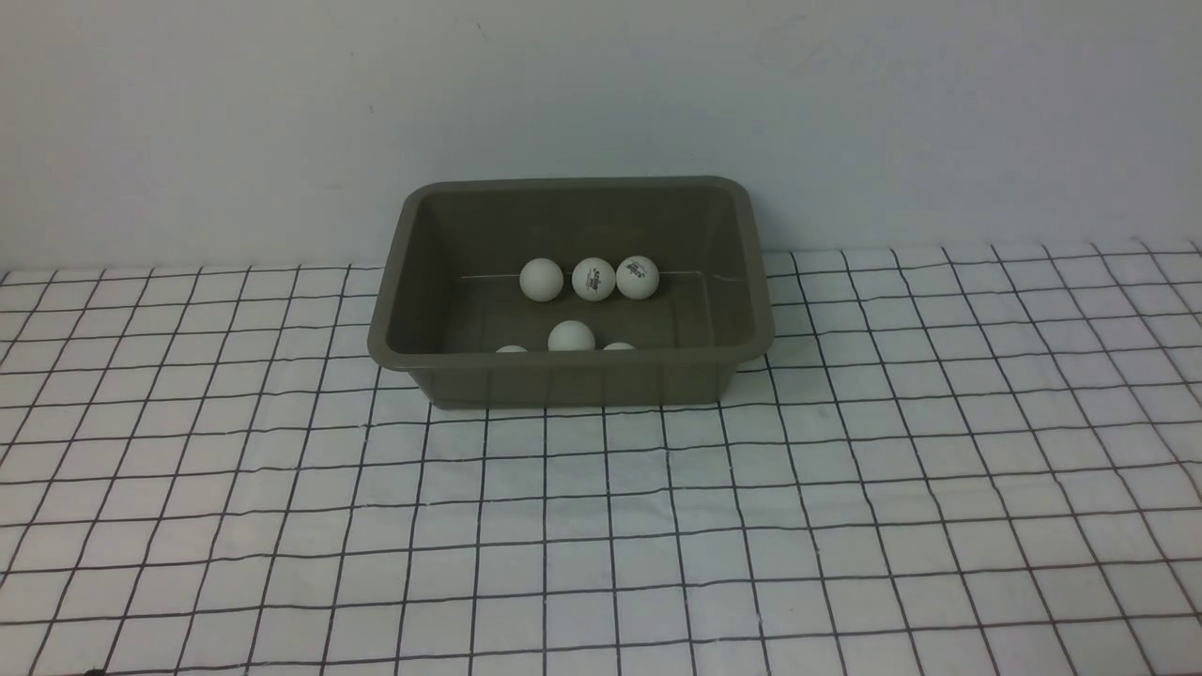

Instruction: Put the table tennis balls into the box on the white checkered tablecloth.

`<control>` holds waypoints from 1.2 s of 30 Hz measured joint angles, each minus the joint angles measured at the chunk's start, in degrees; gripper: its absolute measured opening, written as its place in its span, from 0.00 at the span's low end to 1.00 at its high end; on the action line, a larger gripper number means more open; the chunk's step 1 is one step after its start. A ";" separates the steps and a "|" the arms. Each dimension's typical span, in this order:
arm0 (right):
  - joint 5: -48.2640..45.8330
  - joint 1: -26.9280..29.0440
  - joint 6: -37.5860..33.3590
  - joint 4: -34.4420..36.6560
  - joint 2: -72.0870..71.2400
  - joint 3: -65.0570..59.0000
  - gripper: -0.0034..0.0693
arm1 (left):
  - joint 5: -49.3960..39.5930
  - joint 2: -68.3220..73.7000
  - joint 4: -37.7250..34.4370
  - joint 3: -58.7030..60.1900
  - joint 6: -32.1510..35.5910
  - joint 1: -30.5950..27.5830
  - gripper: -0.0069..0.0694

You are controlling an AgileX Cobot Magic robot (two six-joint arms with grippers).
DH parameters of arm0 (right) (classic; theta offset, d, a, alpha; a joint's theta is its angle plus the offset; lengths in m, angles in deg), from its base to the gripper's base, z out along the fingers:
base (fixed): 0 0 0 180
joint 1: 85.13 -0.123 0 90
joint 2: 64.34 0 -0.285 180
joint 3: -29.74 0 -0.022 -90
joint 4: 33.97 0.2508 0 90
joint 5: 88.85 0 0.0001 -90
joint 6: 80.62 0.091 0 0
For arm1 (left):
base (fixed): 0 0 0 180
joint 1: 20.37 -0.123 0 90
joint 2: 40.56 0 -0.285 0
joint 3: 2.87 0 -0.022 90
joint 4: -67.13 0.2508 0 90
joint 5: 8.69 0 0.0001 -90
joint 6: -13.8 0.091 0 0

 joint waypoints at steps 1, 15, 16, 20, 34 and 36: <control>0.00 0.00 0.00 0.00 0.00 0.00 0.68 | 0.00 0.00 0.05 0.00 0.00 0.00 0.71; 0.00 0.00 0.00 0.00 0.00 0.00 0.68 | 0.00 0.00 0.19 0.00 0.00 0.00 0.71; 0.00 0.00 0.00 0.00 0.00 0.00 0.68 | 0.00 0.00 0.19 0.00 0.00 0.00 0.71; 0.00 0.00 0.00 0.00 0.00 0.00 0.68 | 0.00 0.00 0.19 0.00 0.00 0.00 0.71; 0.00 0.00 0.29 0.00 0.00 0.00 0.68 | 0.05 0.00 0.76 0.00 -2.96 0.00 0.71; 0.00 0.00 0.53 0.00 0.00 0.00 0.68 | 0.05 -0.05 0.81 0.00 -3.00 0.00 0.71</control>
